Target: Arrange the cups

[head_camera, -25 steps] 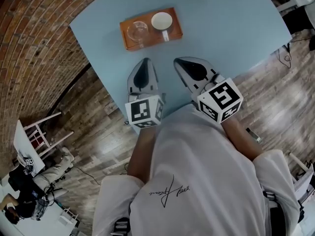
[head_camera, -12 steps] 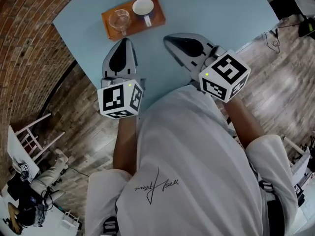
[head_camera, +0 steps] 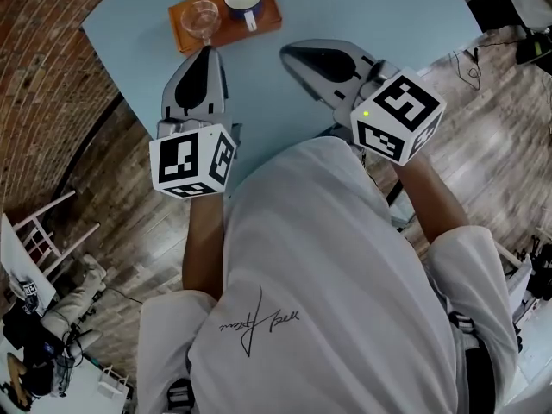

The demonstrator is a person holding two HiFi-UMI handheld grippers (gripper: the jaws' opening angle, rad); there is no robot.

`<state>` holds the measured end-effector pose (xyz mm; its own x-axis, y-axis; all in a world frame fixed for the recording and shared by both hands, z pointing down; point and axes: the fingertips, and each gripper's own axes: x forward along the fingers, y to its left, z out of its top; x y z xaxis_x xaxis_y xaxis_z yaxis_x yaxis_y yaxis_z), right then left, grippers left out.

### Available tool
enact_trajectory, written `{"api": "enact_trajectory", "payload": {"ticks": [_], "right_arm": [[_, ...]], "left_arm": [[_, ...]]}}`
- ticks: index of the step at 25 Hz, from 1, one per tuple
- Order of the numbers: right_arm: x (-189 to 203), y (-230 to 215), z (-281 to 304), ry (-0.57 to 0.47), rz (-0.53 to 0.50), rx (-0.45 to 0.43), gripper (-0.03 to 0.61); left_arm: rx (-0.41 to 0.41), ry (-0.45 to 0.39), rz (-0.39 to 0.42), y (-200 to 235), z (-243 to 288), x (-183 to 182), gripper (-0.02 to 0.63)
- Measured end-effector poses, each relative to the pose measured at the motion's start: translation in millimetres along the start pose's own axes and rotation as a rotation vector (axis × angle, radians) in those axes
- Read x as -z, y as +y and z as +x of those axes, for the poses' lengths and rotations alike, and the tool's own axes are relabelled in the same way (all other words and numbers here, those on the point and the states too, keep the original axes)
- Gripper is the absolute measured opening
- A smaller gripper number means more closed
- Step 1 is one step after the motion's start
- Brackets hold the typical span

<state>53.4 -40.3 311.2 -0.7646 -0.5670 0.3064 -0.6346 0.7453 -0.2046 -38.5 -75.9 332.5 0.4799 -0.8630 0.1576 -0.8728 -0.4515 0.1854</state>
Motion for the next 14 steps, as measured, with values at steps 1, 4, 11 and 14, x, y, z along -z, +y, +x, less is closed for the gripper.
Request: {"api": "enact_trajectory", "payload": {"ticks": [1, 4, 11, 14], "right_arm": [[-0.3, -0.7, 0.1, 0.001, -0.004, 0.001, 0.020], [-0.3, -1.8, 0.7, 0.001, -0.004, 0.003, 0.020], [2.3, -2.6, -5.3, -0.002, 0.002, 0.005, 0.020], [1.2, -3.9, -7.8, -0.005, -0.002, 0.006, 0.018]], "left_arm": [[0.001, -0.001, -0.001, 0.0, 0.0, -0.3, 0.009], [0.007, -0.001, -0.005, -0.9, 0.1, -0.4, 0.009], [0.013, 0.001, -0.012, -7.6, -0.9, 1.7, 0.009], [0.019, -0.001, -0.019, -10.1, 1.0, 1.2, 0.009]]}}
